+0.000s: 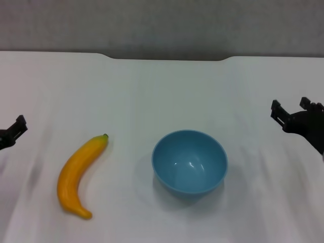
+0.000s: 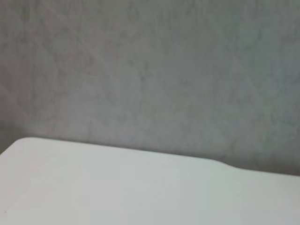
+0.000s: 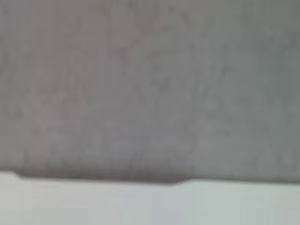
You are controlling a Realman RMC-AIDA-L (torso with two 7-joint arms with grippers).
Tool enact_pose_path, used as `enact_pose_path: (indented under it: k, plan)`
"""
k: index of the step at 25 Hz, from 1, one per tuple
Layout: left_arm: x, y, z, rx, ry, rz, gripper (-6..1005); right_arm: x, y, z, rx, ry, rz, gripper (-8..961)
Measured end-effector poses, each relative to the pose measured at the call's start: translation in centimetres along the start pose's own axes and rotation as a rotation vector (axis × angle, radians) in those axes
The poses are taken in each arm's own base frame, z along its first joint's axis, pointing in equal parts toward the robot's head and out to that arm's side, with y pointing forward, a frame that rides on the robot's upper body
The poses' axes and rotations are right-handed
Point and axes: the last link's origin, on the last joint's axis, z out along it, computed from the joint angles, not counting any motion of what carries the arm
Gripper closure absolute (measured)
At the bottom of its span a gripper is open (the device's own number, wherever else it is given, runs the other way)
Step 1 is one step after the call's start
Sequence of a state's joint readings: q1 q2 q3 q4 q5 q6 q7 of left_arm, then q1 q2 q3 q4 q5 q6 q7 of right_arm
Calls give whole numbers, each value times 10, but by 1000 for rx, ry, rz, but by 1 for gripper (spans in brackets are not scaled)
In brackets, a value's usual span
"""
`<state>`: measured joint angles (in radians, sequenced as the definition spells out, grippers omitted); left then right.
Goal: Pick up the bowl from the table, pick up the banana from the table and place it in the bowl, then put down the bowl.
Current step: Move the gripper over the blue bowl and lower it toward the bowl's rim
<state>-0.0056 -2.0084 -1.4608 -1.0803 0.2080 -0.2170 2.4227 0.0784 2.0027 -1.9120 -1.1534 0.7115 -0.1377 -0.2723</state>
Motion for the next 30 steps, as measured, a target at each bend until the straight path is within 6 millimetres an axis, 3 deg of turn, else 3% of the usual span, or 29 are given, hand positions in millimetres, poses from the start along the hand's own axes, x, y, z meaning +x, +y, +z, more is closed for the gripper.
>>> enact_pose_path:
  k: [8,12,19,22,30]
  plan:
    - [27,38,1,110,-169,60,115,-30,6,5,-99,199,11,215]
    - [33,50,9,118,-264,61,117,-42,10,12,-150,309,14,215]
    - [65,64,19,74,-364,89,121,-68,17,28,-118,444,-129,216]
    - [67,64,19,74,-360,93,122,-70,20,31,-87,459,-156,216]
    - [54,57,17,78,-353,74,126,-54,58,37,-108,463,-143,217]
